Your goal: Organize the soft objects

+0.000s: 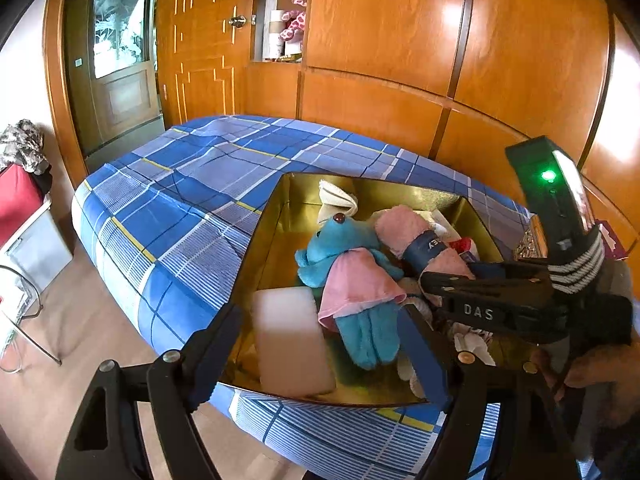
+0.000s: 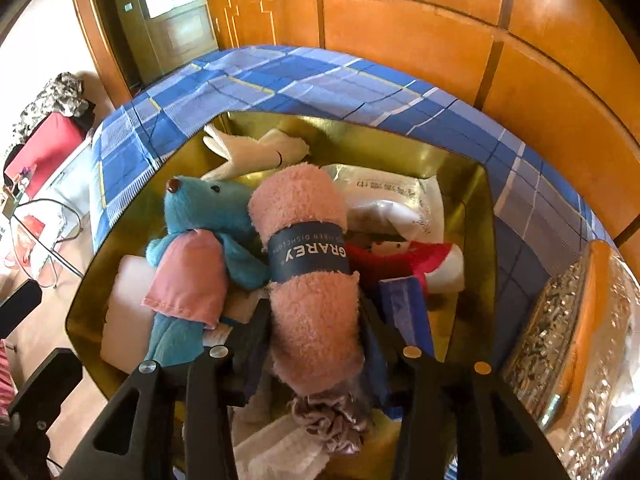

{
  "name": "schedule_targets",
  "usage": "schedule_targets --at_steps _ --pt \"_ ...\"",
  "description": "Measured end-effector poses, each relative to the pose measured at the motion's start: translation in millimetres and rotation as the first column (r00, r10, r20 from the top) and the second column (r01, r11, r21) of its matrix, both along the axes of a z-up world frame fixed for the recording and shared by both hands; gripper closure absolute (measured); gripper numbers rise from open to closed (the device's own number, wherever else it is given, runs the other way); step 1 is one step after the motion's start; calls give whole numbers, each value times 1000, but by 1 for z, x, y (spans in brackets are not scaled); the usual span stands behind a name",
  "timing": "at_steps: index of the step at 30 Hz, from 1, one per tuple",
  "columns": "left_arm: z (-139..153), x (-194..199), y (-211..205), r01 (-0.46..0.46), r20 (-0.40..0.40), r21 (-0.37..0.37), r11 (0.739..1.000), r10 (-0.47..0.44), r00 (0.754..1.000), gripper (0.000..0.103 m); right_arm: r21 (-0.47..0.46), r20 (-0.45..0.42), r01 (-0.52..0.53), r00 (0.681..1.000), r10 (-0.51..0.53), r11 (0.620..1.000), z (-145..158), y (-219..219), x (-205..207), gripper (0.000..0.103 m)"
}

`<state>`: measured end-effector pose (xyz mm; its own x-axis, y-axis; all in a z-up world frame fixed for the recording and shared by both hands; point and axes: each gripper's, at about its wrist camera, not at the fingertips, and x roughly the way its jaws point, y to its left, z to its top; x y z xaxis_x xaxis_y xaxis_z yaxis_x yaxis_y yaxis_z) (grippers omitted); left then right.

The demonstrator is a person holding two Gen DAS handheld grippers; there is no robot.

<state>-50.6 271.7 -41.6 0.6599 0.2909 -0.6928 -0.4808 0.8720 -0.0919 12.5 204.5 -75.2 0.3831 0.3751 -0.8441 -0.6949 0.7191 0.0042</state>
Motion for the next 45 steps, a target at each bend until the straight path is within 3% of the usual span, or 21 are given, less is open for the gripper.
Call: schedule_targets --at_steps 2,3,4,13,20,35,45 --pt "2 -1 -2 1 6 11 1000 -1 1000 19 17 28 8 1000 -8 1000 7 -6 -6 50" --pt "3 -1 -3 2 7 12 1000 -2 1000 19 28 41 10 999 -11 1000 12 -9 -8 38" --pt "4 -1 -4 4 9 13 1000 -4 1000 19 40 53 17 998 -19 999 15 -13 -11 35" --pt "12 -4 -20 18 30 43 999 -19 999 15 99 212 179 957 -197 979 41 -68 -42 35" --pt "20 -2 -47 30 63 75 997 -35 997 3 155 237 322 906 -351 934 39 -117 -57 35" --pt "24 -2 -79 71 80 109 992 -80 994 0 187 343 361 847 -405 913 47 -140 -81 35" --pt "23 -2 -79 67 71 118 991 -75 995 0 191 339 367 846 -412 911 45 -144 -84 35"
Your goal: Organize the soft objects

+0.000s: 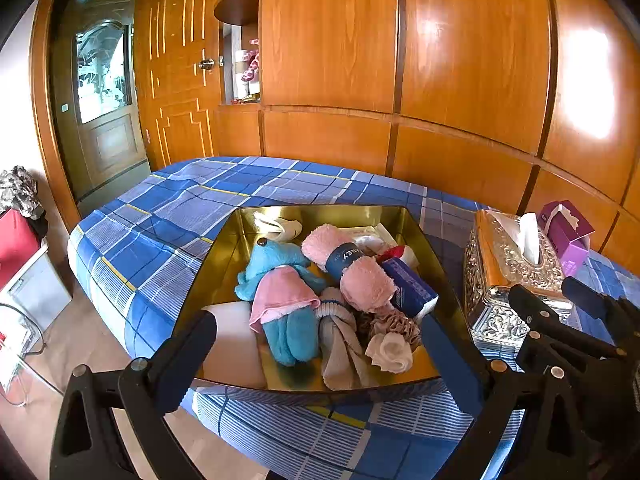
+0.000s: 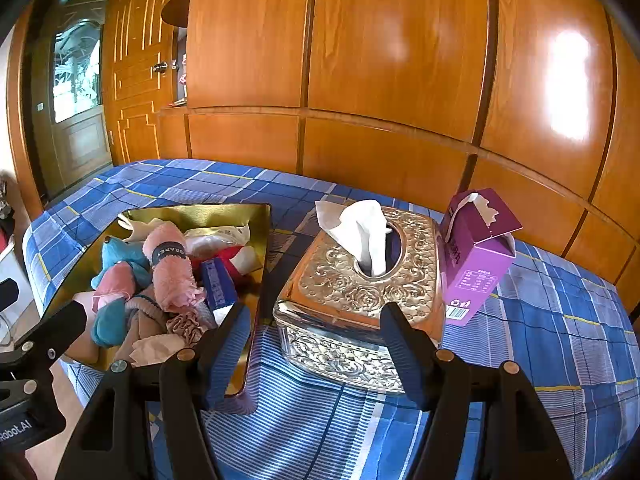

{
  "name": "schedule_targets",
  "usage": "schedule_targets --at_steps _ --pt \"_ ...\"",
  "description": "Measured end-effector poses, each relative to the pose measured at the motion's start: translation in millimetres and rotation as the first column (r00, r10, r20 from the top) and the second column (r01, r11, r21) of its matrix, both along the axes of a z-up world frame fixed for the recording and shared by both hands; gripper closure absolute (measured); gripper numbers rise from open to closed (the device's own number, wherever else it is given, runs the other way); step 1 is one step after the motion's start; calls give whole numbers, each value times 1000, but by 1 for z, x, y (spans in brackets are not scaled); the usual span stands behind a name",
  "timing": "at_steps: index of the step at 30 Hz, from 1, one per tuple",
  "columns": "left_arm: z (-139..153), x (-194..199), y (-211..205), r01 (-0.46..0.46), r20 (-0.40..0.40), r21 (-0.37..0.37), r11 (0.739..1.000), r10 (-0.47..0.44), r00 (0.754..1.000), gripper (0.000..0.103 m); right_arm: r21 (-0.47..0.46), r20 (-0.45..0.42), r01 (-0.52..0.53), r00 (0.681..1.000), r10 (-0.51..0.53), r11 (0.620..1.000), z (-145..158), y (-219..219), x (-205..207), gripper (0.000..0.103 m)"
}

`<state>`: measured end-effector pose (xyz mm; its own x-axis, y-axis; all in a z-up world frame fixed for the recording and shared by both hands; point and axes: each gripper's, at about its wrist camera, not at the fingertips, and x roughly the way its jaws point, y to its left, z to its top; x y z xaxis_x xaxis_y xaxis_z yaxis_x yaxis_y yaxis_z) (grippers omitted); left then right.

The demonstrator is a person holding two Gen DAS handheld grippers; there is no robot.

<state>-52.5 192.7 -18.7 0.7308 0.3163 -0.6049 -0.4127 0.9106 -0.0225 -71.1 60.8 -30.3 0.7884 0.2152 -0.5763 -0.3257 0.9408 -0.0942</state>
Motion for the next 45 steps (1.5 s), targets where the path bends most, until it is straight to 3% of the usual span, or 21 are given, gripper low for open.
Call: schedule_targets --at_steps 33,41,45 --pt "-3 1 0 -2 -17 2 1000 2 1000 0 6 -8 -5 1000 5 1000 0 -1 0 35" --pt "-1 0 1 -8 -7 -20 1000 8 1000 0 -1 -4 -11 1000 11 1000 1 0 -1 35" --pt "-2 -2 0 -8 15 6 1000 8 1000 0 -5 -2 -12 1000 12 1000 0 0 -2 35"
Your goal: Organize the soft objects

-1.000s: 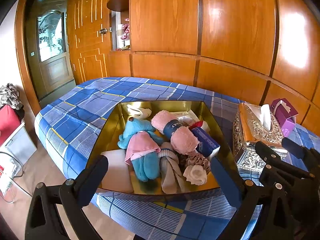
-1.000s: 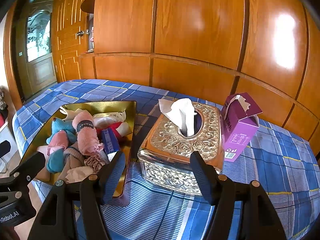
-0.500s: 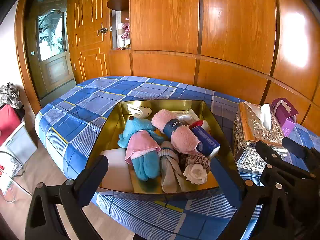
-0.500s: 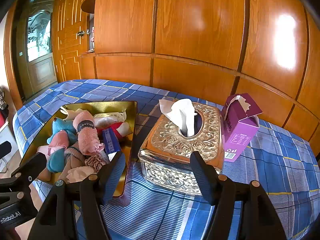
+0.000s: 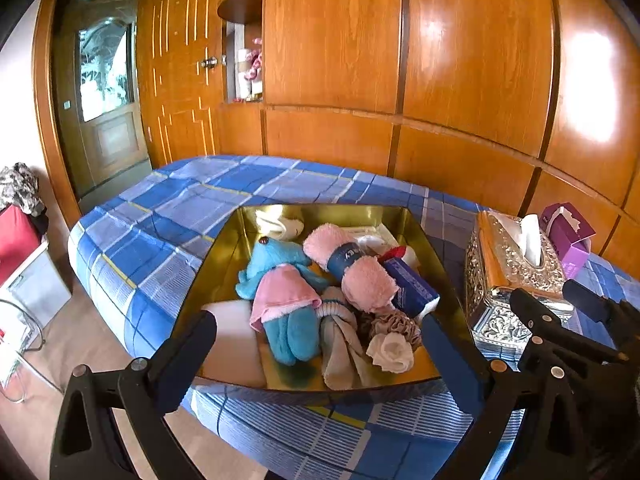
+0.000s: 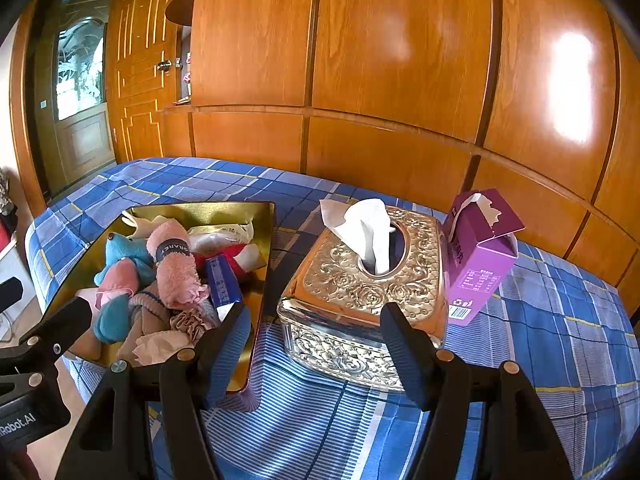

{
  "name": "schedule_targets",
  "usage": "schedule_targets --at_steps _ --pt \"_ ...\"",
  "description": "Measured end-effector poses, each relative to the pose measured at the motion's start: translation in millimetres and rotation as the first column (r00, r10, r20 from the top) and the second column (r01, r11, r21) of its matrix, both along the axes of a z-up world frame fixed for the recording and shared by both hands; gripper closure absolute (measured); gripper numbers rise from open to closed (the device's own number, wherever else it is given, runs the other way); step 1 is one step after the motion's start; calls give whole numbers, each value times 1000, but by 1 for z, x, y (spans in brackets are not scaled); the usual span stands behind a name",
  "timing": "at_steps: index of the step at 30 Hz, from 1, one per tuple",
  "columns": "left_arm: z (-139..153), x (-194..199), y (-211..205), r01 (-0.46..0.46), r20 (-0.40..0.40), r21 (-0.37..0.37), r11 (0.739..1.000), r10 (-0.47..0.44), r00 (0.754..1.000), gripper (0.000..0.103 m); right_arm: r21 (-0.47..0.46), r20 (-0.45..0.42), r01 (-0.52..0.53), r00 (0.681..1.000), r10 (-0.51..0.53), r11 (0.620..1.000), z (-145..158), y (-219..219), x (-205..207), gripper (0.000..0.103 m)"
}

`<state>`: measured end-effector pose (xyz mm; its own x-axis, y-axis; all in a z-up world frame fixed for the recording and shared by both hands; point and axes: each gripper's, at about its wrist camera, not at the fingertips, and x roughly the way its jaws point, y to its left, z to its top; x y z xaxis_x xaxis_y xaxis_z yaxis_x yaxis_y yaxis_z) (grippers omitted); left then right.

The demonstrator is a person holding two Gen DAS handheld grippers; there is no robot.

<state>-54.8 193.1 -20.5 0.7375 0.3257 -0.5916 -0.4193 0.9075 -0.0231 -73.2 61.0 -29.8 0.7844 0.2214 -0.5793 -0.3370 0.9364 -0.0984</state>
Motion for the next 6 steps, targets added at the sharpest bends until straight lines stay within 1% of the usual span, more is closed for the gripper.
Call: schedule_targets --at_steps 6 --pt "-1 1 -1 6 -4 5 1000 -6 1000 1 13 21 -1 1000 1 1000 6 -4 -4 35"
